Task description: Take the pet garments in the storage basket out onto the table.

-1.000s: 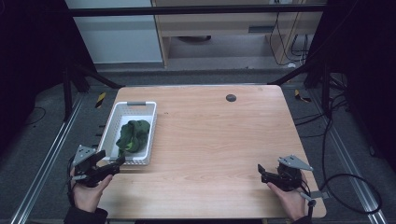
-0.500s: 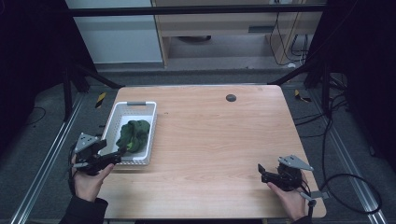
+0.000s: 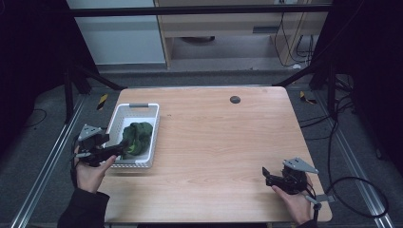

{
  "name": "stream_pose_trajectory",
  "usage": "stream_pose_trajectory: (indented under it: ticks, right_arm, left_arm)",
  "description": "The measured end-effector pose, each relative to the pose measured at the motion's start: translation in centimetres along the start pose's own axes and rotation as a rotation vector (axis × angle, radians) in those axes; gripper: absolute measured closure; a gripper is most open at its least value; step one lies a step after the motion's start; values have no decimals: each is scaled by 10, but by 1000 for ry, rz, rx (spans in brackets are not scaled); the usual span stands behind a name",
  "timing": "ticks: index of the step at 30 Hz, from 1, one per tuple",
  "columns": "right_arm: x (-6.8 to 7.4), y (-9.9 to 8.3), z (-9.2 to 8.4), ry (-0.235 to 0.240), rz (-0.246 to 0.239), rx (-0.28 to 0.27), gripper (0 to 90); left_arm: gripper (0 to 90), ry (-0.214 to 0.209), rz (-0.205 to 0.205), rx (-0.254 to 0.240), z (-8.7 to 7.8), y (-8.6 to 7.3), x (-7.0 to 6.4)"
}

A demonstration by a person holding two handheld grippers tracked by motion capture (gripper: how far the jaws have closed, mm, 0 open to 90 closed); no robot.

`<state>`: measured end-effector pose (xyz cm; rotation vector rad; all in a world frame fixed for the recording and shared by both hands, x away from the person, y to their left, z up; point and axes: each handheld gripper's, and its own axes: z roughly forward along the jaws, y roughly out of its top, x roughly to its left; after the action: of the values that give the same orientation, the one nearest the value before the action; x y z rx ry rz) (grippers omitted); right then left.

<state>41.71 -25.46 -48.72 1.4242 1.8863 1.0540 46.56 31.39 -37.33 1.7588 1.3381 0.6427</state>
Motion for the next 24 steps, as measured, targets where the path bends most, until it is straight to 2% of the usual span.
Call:
stream_pose_trajectory:
  ticks: [9, 12, 24]
  right_arm:
    - [0, 0, 1, 7, 1, 3, 124]
    - [0, 0, 1, 6, 0, 7, 124]
    - [0, 0, 2, 10, -4, 14, 124]
  left_arm:
    - [199, 14, 11, 31, 11, 14, 3]
    - [199, 14, 16, 58, 16, 17, 5]
    - [198, 27, 28, 119, 30, 28, 10]
